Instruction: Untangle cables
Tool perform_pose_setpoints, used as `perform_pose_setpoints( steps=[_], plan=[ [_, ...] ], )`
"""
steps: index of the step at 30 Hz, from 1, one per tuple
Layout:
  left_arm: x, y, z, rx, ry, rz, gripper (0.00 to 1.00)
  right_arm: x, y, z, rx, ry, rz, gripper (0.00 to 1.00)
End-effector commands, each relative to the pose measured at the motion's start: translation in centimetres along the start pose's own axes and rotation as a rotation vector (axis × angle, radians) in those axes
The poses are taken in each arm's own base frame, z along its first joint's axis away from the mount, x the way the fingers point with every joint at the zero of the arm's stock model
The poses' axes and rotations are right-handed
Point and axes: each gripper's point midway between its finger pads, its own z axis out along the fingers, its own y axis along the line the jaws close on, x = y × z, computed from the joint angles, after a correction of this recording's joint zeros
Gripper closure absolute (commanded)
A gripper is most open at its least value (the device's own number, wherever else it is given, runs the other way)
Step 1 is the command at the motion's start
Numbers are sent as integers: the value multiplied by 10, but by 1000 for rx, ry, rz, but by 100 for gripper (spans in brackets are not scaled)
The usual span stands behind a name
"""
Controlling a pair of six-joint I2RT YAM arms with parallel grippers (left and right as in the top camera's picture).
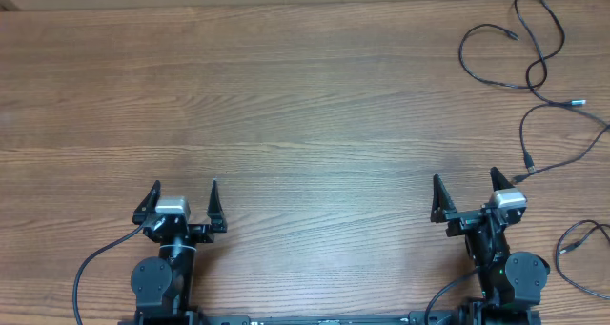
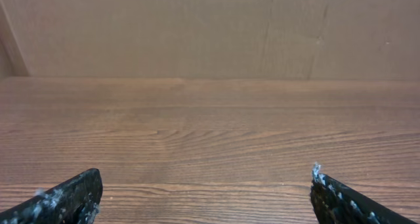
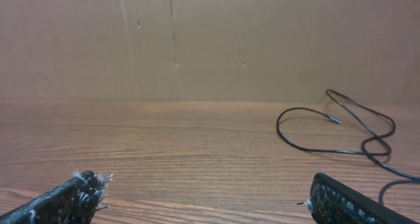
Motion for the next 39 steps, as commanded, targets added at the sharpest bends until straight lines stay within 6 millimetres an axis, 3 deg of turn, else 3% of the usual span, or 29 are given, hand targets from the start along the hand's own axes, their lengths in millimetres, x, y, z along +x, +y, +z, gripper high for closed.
perform_pose_setpoints(
  steps=[1,39],
  plan=[
    [0,1,0,-3,-6,-3,0,2,3,0,-12,-2,-24,0],
    [0,1,0,-3,-6,-3,0,4,2,1,20,4,-16,0]
  ],
)
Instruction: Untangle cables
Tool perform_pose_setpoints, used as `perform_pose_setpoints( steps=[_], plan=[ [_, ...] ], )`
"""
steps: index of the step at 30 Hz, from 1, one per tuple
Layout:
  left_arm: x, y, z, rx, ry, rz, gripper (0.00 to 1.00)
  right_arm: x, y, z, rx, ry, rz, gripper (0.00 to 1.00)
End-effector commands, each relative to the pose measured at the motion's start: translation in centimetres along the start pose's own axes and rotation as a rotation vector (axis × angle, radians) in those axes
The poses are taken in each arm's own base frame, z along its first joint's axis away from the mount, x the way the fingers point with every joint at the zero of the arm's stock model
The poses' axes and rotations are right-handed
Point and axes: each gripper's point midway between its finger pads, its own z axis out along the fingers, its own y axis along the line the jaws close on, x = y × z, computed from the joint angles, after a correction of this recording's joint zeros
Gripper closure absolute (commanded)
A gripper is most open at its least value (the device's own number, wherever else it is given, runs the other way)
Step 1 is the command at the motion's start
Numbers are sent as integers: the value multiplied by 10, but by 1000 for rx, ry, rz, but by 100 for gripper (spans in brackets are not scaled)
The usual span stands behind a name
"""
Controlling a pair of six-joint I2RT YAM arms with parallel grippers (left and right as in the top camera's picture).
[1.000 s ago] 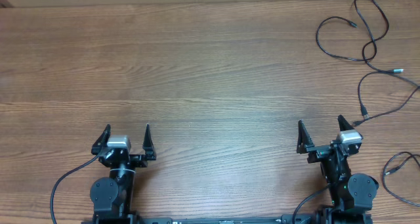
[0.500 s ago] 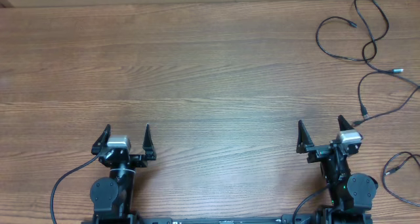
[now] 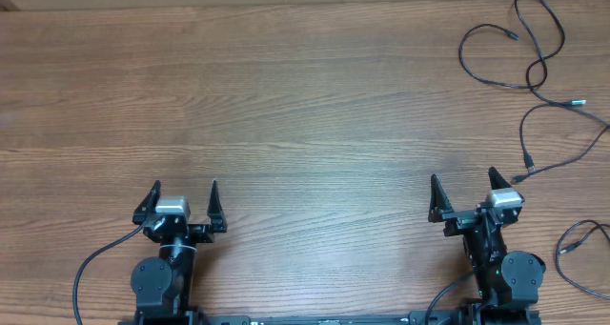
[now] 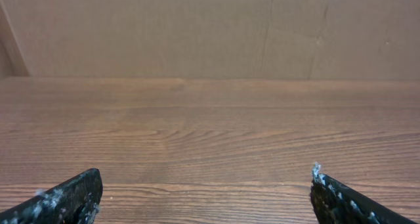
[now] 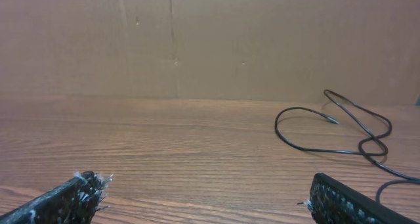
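Observation:
Thin black cables lie looped and crossed at the table's far right; in the right wrist view the cable loops show ahead and to the right. Another black cable curls at the right edge near the front. My right gripper stands open near the front right, well short of the cables, nothing between its fingers. At the front left my left gripper is open over bare wood, far from the cables; its fingertips frame empty table.
A brown cardboard wall closes off the back of the wooden table. The arms' own black supply cables trail at the front edge beside the bases.
My right gripper has shifted very slightly to the left. The left gripper and the cables lie as they were.

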Motion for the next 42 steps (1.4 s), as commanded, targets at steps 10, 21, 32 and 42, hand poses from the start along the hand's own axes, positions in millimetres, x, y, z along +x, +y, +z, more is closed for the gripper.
perform_pose_setpoints(
  steps=[10,21,32,42],
  plan=[
    [0,0,0,-3,-6,-3,0,2,-1,0,9,-3,-2,0],
    [0,0,0,-3,-5,-3,1,2,-1,0,9,-3,-2,0],
    [0,0,0,-3,-6,-3,0,2,-1,0,9,-3,-2,0],
    [0,0,0,-3,-5,-3,0,2,-1,0,9,-3,-2,0]
  ],
)
